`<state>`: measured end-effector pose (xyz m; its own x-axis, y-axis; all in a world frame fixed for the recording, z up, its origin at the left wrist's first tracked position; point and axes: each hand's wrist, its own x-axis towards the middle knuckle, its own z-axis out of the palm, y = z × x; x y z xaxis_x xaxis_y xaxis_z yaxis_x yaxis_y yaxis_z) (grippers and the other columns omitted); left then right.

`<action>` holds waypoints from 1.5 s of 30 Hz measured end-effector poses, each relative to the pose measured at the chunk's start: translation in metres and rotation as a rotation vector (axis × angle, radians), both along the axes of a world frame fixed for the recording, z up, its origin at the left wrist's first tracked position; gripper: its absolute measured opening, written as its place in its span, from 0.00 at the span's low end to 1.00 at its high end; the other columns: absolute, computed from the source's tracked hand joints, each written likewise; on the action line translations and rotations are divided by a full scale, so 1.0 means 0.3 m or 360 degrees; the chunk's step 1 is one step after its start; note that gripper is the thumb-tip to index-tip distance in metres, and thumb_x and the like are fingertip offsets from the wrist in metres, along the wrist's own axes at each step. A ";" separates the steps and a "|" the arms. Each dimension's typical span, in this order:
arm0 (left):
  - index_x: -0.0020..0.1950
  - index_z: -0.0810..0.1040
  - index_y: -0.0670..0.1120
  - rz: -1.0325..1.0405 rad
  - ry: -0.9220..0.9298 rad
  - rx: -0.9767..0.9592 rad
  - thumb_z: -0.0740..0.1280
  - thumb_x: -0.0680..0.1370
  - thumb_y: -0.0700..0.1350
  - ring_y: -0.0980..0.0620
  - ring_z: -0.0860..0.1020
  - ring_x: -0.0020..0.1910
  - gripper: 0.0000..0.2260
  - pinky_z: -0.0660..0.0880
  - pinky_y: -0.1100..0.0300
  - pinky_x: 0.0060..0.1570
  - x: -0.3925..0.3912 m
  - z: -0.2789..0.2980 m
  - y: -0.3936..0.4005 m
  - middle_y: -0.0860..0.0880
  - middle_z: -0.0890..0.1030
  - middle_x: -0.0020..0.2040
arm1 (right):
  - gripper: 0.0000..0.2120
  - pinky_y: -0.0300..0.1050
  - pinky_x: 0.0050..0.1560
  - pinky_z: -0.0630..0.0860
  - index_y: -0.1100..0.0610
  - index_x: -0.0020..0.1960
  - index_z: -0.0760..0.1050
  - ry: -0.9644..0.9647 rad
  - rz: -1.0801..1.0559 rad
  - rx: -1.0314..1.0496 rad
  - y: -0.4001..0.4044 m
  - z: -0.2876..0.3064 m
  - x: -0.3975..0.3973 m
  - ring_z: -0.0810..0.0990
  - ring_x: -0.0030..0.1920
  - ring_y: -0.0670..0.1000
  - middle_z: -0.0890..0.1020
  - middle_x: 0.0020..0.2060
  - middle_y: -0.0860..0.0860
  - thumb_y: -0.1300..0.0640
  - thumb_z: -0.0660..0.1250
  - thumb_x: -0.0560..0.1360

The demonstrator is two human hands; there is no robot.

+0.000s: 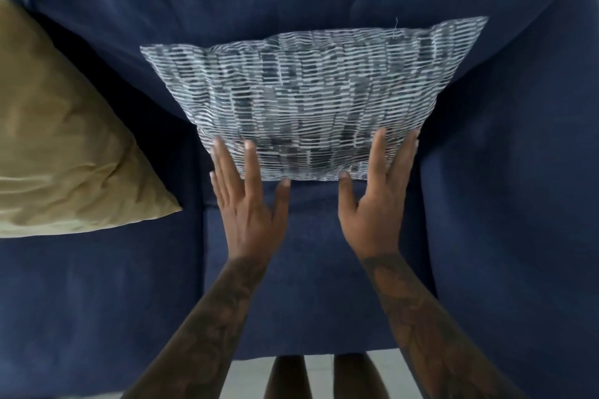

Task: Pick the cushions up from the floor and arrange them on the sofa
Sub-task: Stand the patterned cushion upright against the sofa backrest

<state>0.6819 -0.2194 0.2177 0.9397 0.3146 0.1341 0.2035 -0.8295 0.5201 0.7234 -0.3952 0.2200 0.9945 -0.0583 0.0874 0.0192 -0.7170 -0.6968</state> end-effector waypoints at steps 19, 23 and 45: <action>0.86 0.54 0.45 -0.0041 -0.0078 -0.0007 0.63 0.87 0.53 0.36 0.48 0.84 0.32 0.46 0.40 0.81 0.174 -0.093 0.034 0.34 0.50 0.84 | 0.35 0.66 0.84 0.52 0.61 0.86 0.54 -0.0073 0.0062 -0.0144 0.035 -0.079 0.131 0.45 0.86 0.68 0.47 0.84 0.69 0.56 0.65 0.85; 0.85 0.52 0.43 -0.0022 -0.0109 -0.0047 0.67 0.86 0.49 0.37 0.46 0.85 0.33 0.47 0.39 0.81 0.012 -0.094 0.026 0.32 0.49 0.84 | 0.35 0.63 0.84 0.51 0.59 0.87 0.51 -0.0058 0.0004 -0.0113 -0.008 -0.091 -0.022 0.44 0.86 0.67 0.46 0.84 0.68 0.55 0.65 0.86; 0.84 0.60 0.40 0.0022 0.0164 -0.0078 0.63 0.85 0.49 0.33 0.50 0.83 0.29 0.47 0.42 0.81 0.150 -0.279 0.017 0.31 0.54 0.83 | 0.31 0.69 0.81 0.60 0.61 0.84 0.62 0.0154 0.0132 -0.0104 0.068 -0.290 0.090 0.50 0.84 0.71 0.52 0.83 0.71 0.58 0.68 0.84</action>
